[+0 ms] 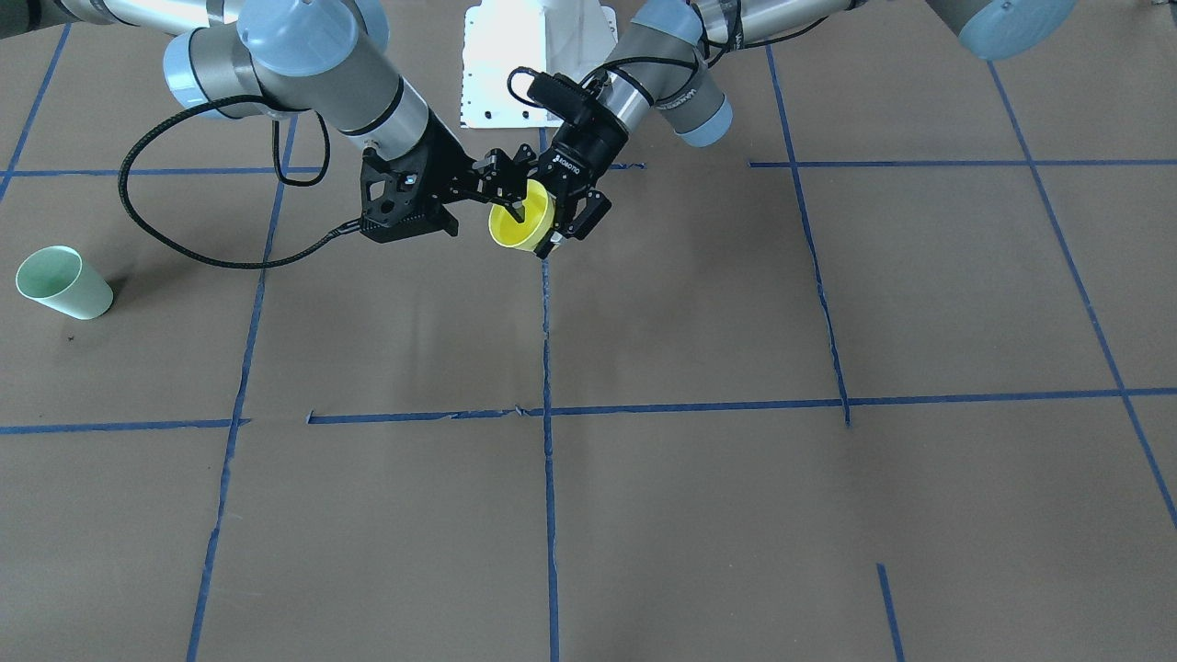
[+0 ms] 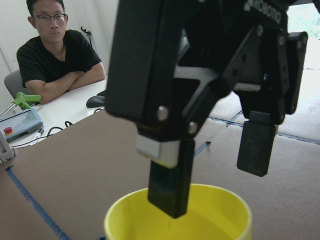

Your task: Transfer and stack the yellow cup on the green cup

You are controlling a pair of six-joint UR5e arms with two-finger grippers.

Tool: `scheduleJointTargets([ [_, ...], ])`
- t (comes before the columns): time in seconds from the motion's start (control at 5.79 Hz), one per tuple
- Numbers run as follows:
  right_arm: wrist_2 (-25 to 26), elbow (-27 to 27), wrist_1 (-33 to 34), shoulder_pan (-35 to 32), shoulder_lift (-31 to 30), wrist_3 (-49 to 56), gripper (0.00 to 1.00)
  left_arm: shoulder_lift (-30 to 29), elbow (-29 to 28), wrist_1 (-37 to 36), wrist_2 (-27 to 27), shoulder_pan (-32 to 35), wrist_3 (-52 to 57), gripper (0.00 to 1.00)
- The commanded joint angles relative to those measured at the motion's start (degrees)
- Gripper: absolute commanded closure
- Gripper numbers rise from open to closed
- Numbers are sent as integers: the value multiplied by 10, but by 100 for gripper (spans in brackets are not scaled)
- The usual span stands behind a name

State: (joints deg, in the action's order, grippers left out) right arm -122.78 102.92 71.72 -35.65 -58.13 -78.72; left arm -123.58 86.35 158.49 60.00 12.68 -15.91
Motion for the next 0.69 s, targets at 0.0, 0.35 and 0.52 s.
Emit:
scheduleJointTargets([
  [0.0, 0, 0, 0, 2, -1, 0, 49, -1, 0, 1, -2, -6, 1, 71],
  [0.35, 0, 1, -3, 9, -6, 1, 49, -1, 0, 1, -3, -7, 1, 65],
  [0.52, 2, 1, -3, 15, -6, 1, 48, -3, 0, 2, -4, -8, 0, 65],
])
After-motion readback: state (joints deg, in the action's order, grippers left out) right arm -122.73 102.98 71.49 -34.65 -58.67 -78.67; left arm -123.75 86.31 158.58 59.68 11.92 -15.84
